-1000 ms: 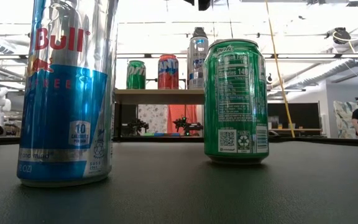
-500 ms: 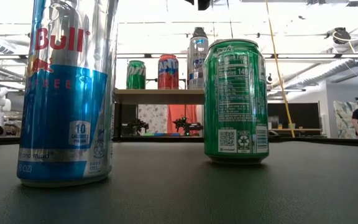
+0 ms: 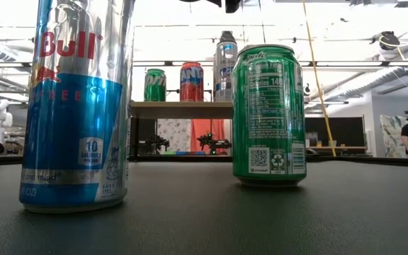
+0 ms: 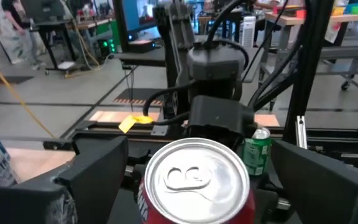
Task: Place canned beverage on shelf
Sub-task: Put the orange soda can on the shelf aligned with the other orange soda can
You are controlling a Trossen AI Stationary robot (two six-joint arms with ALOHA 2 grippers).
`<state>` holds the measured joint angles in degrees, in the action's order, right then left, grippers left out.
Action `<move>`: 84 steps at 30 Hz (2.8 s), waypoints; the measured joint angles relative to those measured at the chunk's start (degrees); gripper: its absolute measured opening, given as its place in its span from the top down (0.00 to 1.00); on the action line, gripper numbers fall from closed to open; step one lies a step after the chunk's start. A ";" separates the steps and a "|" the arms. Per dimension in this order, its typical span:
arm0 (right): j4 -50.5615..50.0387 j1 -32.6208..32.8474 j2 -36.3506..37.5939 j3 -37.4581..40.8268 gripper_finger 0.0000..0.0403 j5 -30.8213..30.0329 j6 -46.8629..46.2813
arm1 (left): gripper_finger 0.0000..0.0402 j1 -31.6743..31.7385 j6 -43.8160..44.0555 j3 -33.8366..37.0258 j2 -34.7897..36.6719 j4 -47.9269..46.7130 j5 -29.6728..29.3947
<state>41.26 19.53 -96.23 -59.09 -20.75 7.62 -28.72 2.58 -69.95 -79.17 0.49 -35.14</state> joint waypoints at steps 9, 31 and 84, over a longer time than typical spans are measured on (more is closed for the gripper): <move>0.02 -0.14 0.02 -0.02 0.29 -0.10 1.77 | 0.02 -1.80 -0.47 0.00 1.85 -7.74 -4.52; 0.08 -1.57 0.07 -0.04 0.29 0.00 3.38 | 0.11 3.76 0.64 0.00 1.32 -9.08 5.22; -35.68 -1.61 6.73 -0.11 0.08 -4.98 -6.91 | 0.25 9.48 -3.40 0.11 6.63 -12.05 14.13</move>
<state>5.58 17.92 -89.49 -59.20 -25.74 0.71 -19.24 -0.82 -69.84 -72.54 -11.56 -21.00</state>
